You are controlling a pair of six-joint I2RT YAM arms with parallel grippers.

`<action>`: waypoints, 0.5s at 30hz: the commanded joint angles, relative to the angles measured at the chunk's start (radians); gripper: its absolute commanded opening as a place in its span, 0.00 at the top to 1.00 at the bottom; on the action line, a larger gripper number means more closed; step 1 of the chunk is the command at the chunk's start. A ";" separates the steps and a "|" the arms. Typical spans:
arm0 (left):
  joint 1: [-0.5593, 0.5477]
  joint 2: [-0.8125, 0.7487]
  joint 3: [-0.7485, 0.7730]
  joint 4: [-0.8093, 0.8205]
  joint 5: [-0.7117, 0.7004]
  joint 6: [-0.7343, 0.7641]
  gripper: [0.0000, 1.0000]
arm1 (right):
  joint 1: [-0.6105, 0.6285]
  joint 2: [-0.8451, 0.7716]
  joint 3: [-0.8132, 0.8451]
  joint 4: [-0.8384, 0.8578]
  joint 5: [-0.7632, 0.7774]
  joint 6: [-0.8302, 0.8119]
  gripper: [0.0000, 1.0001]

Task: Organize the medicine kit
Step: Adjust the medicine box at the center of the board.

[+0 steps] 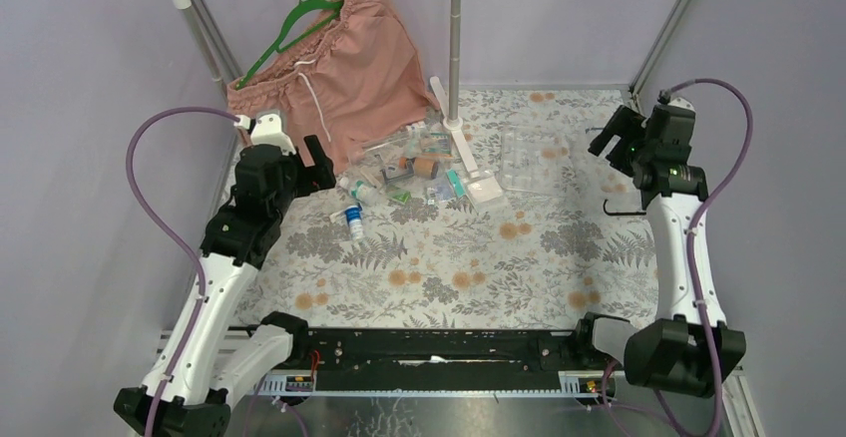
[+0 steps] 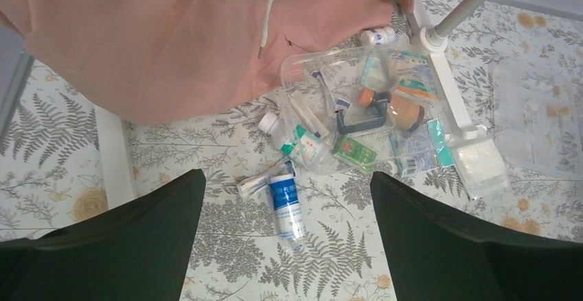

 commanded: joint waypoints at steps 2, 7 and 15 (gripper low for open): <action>-0.004 0.018 -0.039 0.113 0.036 -0.043 0.01 | 0.091 0.092 0.136 -0.077 -0.005 -0.102 0.10; -0.004 0.026 -0.071 0.164 0.045 -0.048 0.01 | 0.275 0.163 0.169 -0.135 0.134 -0.197 0.08; -0.004 0.011 -0.107 0.225 0.081 -0.061 0.02 | 0.431 0.194 0.103 -0.065 0.073 -0.251 0.09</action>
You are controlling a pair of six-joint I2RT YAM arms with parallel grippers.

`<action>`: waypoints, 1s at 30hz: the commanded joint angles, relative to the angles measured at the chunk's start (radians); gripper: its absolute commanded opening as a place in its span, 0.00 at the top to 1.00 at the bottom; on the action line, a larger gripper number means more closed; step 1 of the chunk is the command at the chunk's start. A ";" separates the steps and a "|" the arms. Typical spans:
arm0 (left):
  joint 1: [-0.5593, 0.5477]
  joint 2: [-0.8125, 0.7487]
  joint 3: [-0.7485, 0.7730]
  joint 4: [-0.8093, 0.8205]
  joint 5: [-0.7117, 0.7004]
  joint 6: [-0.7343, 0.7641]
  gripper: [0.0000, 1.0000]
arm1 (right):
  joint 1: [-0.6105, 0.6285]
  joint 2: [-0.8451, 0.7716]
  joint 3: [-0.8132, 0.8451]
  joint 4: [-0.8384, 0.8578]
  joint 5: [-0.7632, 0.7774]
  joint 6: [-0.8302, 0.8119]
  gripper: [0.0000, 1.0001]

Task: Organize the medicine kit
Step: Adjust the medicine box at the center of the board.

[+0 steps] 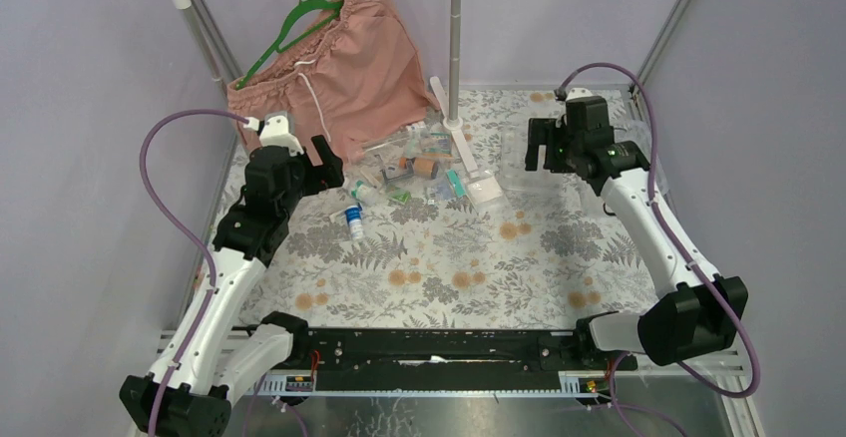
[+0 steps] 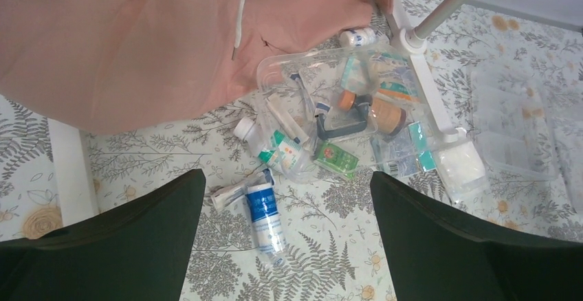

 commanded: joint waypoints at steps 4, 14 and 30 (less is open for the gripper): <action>-0.004 -0.016 -0.017 0.118 0.081 -0.013 0.13 | 0.045 0.006 -0.065 0.092 -0.063 0.020 0.09; -0.004 -0.016 -0.038 0.219 0.205 -0.092 0.01 | 0.045 -0.031 -0.141 0.184 0.095 0.125 0.00; 0.006 0.032 -0.091 0.195 0.076 -0.054 0.01 | 0.044 0.040 -0.175 0.176 -0.096 0.093 0.09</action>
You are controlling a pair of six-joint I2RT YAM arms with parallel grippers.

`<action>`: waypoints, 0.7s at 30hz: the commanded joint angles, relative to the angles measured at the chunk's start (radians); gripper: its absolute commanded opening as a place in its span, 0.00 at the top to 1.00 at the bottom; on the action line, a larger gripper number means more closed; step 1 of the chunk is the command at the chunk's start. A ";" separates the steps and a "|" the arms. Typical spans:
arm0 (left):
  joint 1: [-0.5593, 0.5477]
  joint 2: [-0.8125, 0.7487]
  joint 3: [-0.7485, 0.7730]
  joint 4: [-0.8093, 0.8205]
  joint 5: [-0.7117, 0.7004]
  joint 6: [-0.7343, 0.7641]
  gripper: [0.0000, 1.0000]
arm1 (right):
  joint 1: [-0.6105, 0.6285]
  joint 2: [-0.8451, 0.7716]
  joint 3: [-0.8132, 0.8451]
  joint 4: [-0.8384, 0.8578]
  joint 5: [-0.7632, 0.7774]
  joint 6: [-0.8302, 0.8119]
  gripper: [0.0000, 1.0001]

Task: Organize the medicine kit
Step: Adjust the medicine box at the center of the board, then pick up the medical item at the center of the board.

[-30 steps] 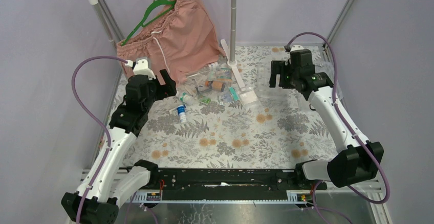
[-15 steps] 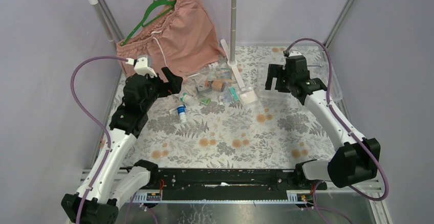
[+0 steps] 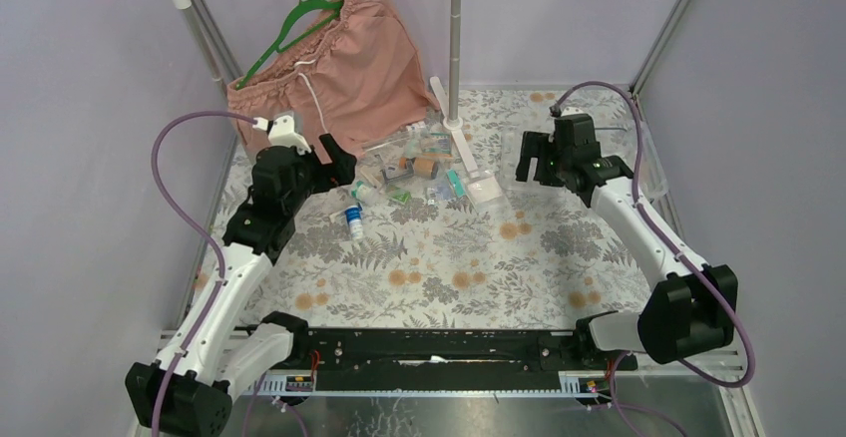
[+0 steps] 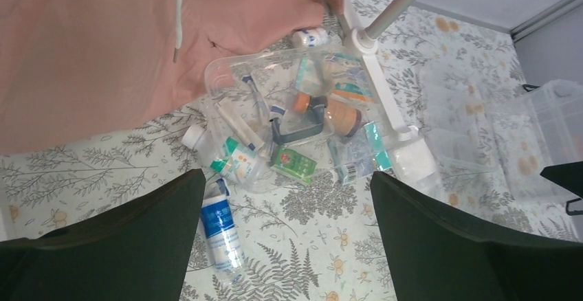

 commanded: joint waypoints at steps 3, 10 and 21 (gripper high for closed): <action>0.009 0.014 -0.036 0.041 -0.042 0.027 0.01 | 0.019 0.100 0.033 0.029 -0.166 -0.004 0.18; 0.013 0.003 -0.048 0.032 -0.021 0.031 0.01 | 0.122 0.254 0.130 0.017 -0.112 -0.012 0.26; 0.019 0.006 -0.045 0.016 -0.016 0.035 0.01 | 0.241 0.413 0.207 0.035 -0.082 -0.031 0.22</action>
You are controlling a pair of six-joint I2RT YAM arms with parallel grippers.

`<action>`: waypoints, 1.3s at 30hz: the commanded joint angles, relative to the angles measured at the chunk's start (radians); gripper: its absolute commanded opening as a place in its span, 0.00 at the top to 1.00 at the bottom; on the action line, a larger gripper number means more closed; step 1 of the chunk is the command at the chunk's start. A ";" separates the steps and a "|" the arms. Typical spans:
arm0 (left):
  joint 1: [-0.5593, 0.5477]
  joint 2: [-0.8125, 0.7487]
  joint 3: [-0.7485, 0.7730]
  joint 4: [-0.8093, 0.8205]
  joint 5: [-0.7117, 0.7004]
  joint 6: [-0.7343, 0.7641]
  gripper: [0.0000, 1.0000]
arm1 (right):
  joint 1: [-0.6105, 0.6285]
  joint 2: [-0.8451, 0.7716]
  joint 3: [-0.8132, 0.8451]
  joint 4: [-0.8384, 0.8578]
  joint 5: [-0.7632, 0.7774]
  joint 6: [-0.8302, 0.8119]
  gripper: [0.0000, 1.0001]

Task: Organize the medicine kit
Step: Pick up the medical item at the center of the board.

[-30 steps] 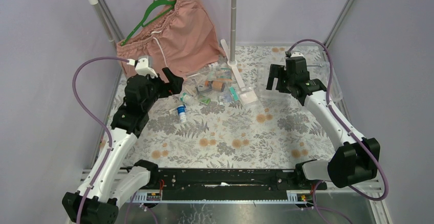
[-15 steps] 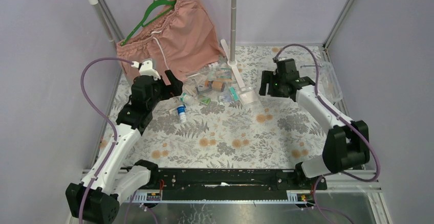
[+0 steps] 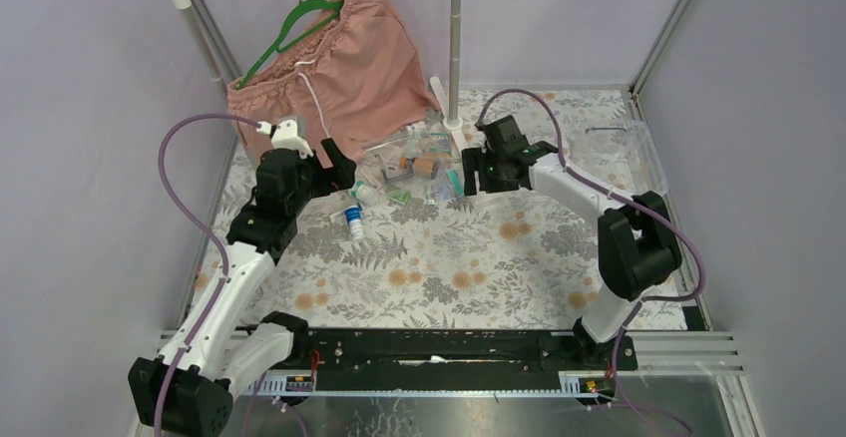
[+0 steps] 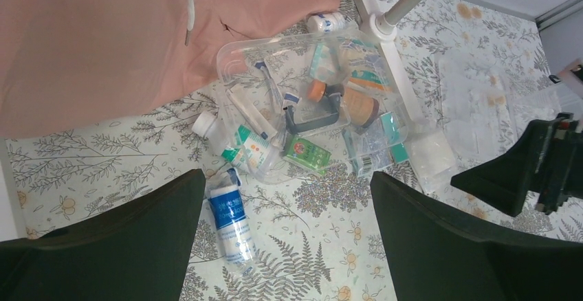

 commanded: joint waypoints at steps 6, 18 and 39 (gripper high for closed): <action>0.010 -0.008 -0.008 0.016 -0.005 0.026 0.01 | 0.018 0.094 0.053 -0.033 0.063 -0.081 0.25; 0.024 0.006 -0.006 0.016 0.026 0.026 0.01 | 0.131 0.159 0.052 0.013 0.208 -0.244 0.30; 0.042 0.009 -0.007 0.016 0.042 0.027 0.01 | 0.135 0.246 0.033 0.128 0.331 -0.289 0.62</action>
